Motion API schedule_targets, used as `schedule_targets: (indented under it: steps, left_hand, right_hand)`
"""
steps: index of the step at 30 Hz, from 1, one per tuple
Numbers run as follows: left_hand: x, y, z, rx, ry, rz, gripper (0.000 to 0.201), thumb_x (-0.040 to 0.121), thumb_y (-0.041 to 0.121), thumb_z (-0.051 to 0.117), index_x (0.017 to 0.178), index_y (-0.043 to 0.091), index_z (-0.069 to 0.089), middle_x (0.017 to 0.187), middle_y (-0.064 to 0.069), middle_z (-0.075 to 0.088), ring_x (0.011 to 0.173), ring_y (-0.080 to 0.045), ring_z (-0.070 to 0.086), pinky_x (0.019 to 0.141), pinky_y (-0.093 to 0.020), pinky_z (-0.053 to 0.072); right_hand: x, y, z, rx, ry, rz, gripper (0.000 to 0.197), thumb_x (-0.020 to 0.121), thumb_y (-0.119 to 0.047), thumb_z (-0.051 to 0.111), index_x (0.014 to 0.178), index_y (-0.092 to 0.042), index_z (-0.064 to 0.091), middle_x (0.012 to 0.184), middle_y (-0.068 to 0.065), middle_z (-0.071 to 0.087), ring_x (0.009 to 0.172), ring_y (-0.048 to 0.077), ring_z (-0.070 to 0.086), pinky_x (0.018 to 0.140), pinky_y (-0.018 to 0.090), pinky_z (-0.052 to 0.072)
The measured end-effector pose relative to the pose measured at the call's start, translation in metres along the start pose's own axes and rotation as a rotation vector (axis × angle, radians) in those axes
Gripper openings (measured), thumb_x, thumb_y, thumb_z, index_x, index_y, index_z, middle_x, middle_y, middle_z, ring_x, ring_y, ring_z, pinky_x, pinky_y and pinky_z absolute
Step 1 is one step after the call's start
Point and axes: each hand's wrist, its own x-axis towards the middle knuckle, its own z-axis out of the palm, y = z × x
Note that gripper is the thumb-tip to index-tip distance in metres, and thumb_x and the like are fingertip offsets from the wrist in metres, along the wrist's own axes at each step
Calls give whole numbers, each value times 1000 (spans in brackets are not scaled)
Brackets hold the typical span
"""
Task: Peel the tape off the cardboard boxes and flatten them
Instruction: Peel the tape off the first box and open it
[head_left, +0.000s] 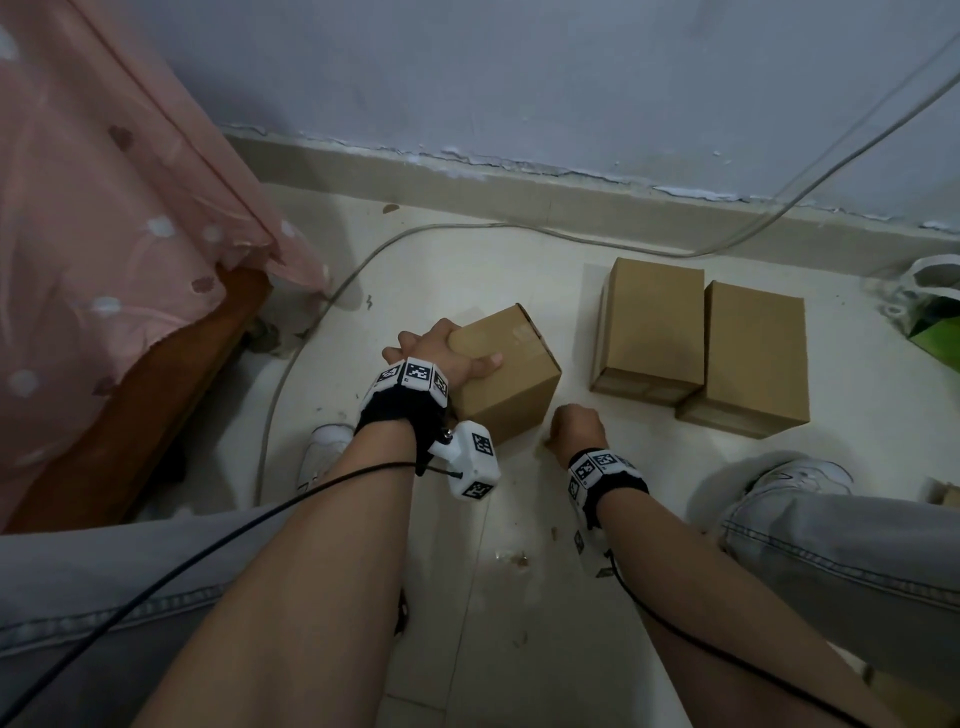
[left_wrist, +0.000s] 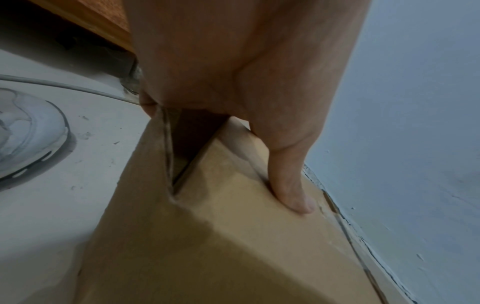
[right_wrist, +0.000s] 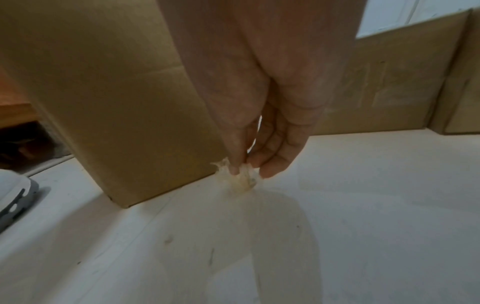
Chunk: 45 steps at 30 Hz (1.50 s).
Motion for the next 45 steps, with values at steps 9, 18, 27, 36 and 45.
schedule_targets:
  steps: [9, 18, 27, 36, 45]
  left_hand:
    - [-4, 0, 0, -4, 5, -6, 77, 66, 73, 69, 130, 39, 45, 130, -8, 35, 129, -35, 28, 102, -50, 32]
    - [-6, 1, -3, -5, 7, 2, 74, 66, 72, 69, 128, 39, 46, 128, -8, 37, 128, -35, 28, 99, -49, 34]
    - [-11, 4, -3, -7, 6, -13, 77, 68, 69, 70, 132, 37, 44, 133, -10, 35, 131, -36, 25, 100, -51, 32]
    - [-10, 5, -4, -6, 0, -18, 78, 67, 69, 71, 133, 38, 43, 135, -9, 34, 132, -35, 23, 101, -50, 31]
    - [-9, 5, -5, -9, -5, -9, 78, 67, 68, 71, 133, 37, 43, 133, -8, 34, 130, -34, 25, 99, -49, 32]
  right_hand:
    - [-2, -3, -22, 122, -17, 68, 28, 92, -10, 58, 65, -5, 51, 88, 15, 57, 79, 25, 55, 68, 25, 43]
    - [-20, -12, -105, 595, 380, 0, 34, 96, -19, 48, 127, -15, 63, 122, 11, 67, 103, 28, 64, 88, 32, 52]
    - [-61, -58, -127, 206, 191, -411, 39, 90, -19, 62, 128, -12, 65, 118, 12, 69, 111, 27, 62, 92, 31, 50]
    - [-55, -52, -118, 189, 268, -442, 32, 89, -15, 60, 119, -13, 70, 102, 9, 73, 98, 25, 65, 77, 25, 45]
    - [-55, -47, -120, 348, 233, -449, 33, 84, -12, 68, 116, -9, 70, 108, 8, 73, 101, 22, 67, 91, 37, 55]
